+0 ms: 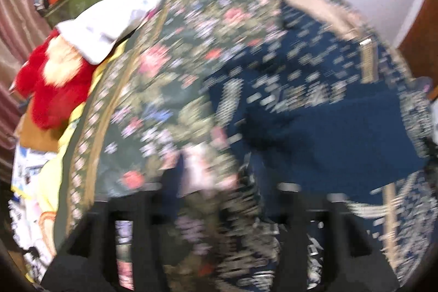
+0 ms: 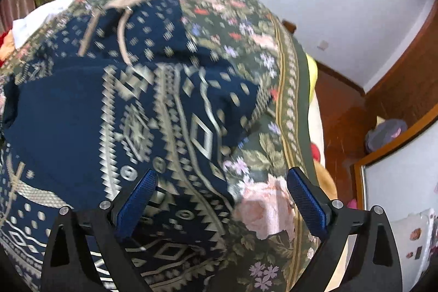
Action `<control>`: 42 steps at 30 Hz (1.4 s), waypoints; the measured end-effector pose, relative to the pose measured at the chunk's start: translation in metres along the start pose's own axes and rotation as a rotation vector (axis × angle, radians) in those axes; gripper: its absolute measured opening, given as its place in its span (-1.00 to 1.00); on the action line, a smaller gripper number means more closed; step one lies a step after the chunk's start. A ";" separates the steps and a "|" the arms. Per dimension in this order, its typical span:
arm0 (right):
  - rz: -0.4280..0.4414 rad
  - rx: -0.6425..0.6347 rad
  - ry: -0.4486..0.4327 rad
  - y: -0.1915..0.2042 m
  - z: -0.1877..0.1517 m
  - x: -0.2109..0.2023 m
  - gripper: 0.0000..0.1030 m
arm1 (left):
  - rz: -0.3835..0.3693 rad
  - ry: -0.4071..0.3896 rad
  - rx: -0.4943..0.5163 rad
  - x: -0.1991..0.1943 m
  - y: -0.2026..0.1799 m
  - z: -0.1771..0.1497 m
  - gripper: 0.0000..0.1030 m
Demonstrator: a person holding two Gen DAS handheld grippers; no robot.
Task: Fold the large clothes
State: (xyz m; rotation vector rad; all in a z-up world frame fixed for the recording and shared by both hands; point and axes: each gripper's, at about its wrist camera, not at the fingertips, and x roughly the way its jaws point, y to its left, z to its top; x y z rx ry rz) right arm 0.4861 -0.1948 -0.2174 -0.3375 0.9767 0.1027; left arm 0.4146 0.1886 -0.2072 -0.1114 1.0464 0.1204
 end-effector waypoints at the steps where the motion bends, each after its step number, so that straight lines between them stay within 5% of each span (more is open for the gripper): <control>1: 0.008 0.001 -0.012 0.002 0.002 -0.004 0.86 | -0.013 -0.027 0.005 -0.002 -0.010 0.005 0.76; 4: 0.033 -0.004 -0.034 0.012 0.007 -0.015 0.87 | 0.046 -0.057 0.060 0.008 -0.038 0.017 0.89; 9: 0.009 -0.076 0.035 0.029 0.004 0.007 0.87 | 0.273 0.002 0.150 0.053 -0.054 0.016 0.88; 14: 0.046 0.007 0.065 0.007 -0.001 0.019 0.87 | 0.277 0.010 0.117 0.051 -0.015 0.001 0.88; 20: 0.103 0.146 0.106 -0.028 -0.002 0.025 0.88 | 0.394 0.043 0.115 0.039 0.035 -0.010 0.88; 27: 0.145 0.211 0.079 -0.043 0.010 0.000 0.88 | 0.237 -0.017 0.038 -0.001 0.046 0.003 0.88; 35: 0.214 0.183 -0.048 -0.034 0.071 -0.040 0.88 | 0.027 -0.133 0.066 -0.032 -0.014 0.065 0.88; 42: 0.264 0.169 -0.072 -0.009 0.133 -0.016 0.88 | -0.075 -0.164 0.115 -0.016 -0.061 0.120 0.88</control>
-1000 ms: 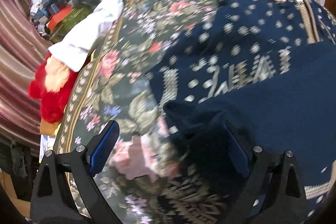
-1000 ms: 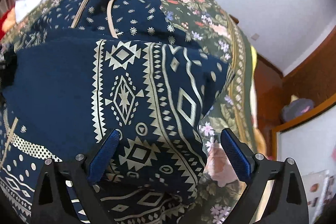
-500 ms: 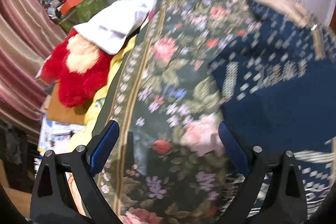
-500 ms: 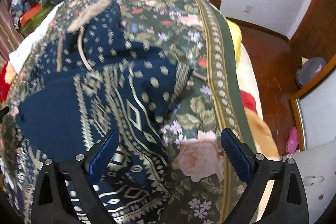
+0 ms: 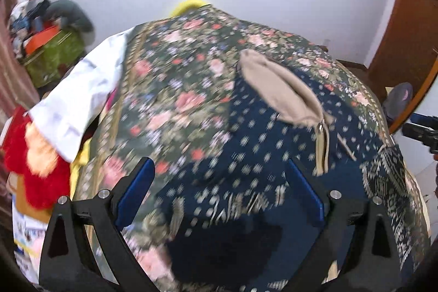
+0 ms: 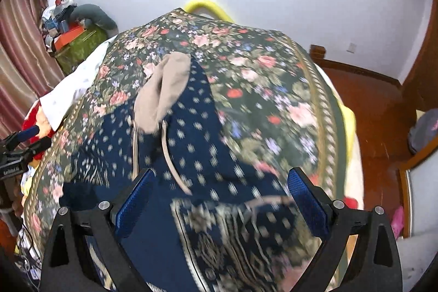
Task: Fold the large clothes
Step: 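Grasp the beige hood with the left gripper and fold it over the jacket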
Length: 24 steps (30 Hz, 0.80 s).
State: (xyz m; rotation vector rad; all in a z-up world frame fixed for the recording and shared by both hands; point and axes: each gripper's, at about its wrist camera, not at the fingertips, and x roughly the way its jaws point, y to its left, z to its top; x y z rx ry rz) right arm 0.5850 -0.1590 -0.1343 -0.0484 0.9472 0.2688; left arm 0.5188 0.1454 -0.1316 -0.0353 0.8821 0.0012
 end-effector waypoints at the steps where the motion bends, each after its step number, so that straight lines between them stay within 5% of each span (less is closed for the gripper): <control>1: 0.004 0.003 0.004 0.002 0.005 0.008 0.88 | -0.002 -0.003 0.008 0.008 -0.004 0.006 0.88; 7: 0.015 0.043 0.066 0.010 0.029 0.074 0.88 | 0.007 0.039 0.014 0.065 -0.007 0.021 0.88; 14: 0.109 0.150 0.103 0.008 0.040 0.131 0.88 | -0.059 0.136 -0.126 0.133 0.012 0.026 0.87; 18: 0.146 0.179 0.051 0.008 0.039 0.145 0.86 | -0.127 0.183 -0.202 0.159 0.018 0.029 0.64; 21: 0.175 0.190 0.034 0.009 0.040 0.150 0.66 | -0.180 0.176 -0.260 0.166 0.019 0.030 0.55; 24: 0.209 0.175 0.021 0.015 0.041 0.148 0.26 | -0.202 0.171 -0.265 0.168 0.014 0.030 0.20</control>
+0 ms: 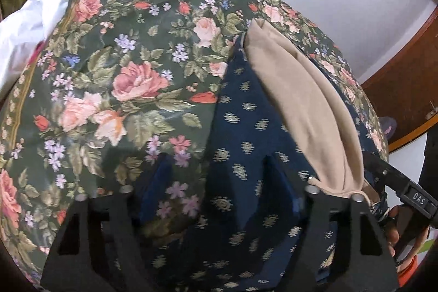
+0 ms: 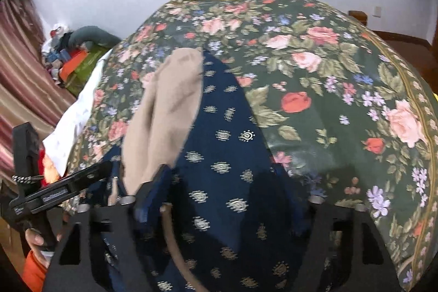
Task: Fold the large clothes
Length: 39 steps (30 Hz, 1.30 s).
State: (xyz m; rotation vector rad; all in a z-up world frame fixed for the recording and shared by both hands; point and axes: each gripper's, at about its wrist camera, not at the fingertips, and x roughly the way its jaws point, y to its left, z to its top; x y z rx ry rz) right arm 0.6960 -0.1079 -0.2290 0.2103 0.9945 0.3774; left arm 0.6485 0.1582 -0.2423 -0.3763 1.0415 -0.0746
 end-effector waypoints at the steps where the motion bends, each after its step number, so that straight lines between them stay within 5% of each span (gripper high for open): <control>1: 0.007 -0.009 -0.001 0.003 -0.001 -0.001 0.08 | -0.014 0.002 0.002 0.000 -0.003 -0.001 -0.01; 5: 0.011 -0.020 -0.016 0.005 -0.007 -0.008 -0.55 | 0.000 0.003 0.052 -0.003 -0.023 -0.003 -0.60; 8: 0.013 -0.034 -0.017 0.006 -0.011 -0.017 -0.75 | 0.063 -0.013 0.147 -0.013 -0.042 -0.006 -0.83; 13: 0.027 -0.122 -0.021 0.019 -0.022 -0.044 -0.79 | 0.081 -0.044 0.272 -0.050 -0.062 -0.022 -0.90; 23: 0.004 -0.256 0.046 0.031 -0.089 -0.095 -0.79 | -0.028 0.030 0.289 -0.106 -0.057 -0.082 -0.90; 31: -0.098 -0.337 0.098 0.023 -0.147 -0.120 -0.78 | 0.015 0.123 0.273 -0.102 -0.047 -0.151 -0.90; 39: -0.169 -0.345 0.145 0.019 -0.168 -0.143 -0.78 | 0.092 0.187 0.271 -0.100 -0.027 -0.191 -0.80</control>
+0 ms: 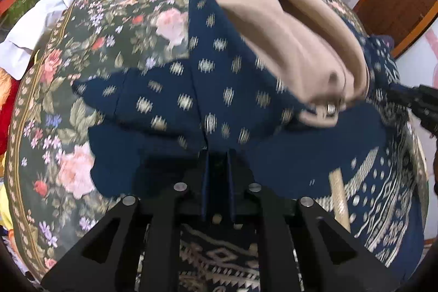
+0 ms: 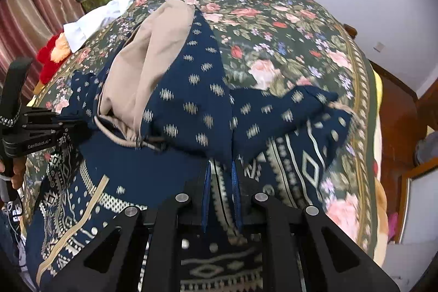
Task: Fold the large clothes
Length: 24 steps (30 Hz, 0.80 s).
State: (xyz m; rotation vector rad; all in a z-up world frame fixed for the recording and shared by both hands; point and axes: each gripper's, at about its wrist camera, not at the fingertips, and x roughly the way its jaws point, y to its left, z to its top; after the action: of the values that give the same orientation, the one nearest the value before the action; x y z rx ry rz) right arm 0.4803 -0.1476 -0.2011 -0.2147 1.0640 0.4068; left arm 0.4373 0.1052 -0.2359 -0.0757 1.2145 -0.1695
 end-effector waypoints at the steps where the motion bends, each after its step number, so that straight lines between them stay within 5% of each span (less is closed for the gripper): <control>1: 0.009 0.007 -0.001 -0.001 -0.002 -0.004 -0.78 | 0.000 0.004 0.003 -0.003 0.001 -0.001 -0.79; 3: 0.008 0.012 -0.017 -0.001 -0.002 -0.014 -0.78 | 0.006 -0.008 0.011 -0.013 0.005 -0.002 -0.70; 8: 0.004 0.006 -0.117 0.006 0.022 -0.038 -0.78 | 0.057 -0.142 0.003 -0.049 0.015 0.019 0.12; 14: -0.139 -0.020 -0.150 0.021 0.075 -0.012 -0.77 | 0.055 -0.202 -0.045 -0.054 0.024 0.068 0.15; 20: -0.035 0.045 -0.072 0.028 0.117 0.056 -0.77 | 0.025 -0.188 -0.070 -0.020 0.028 0.107 0.15; 24: -0.148 0.006 0.014 0.030 0.127 0.106 -0.77 | 0.050 -0.144 -0.068 0.015 0.029 0.122 0.15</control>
State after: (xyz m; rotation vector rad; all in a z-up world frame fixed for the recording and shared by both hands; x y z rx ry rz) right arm 0.6138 -0.0514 -0.2334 -0.2896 1.0553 0.2697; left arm 0.5593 0.1271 -0.2119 -0.1154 1.0779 -0.0778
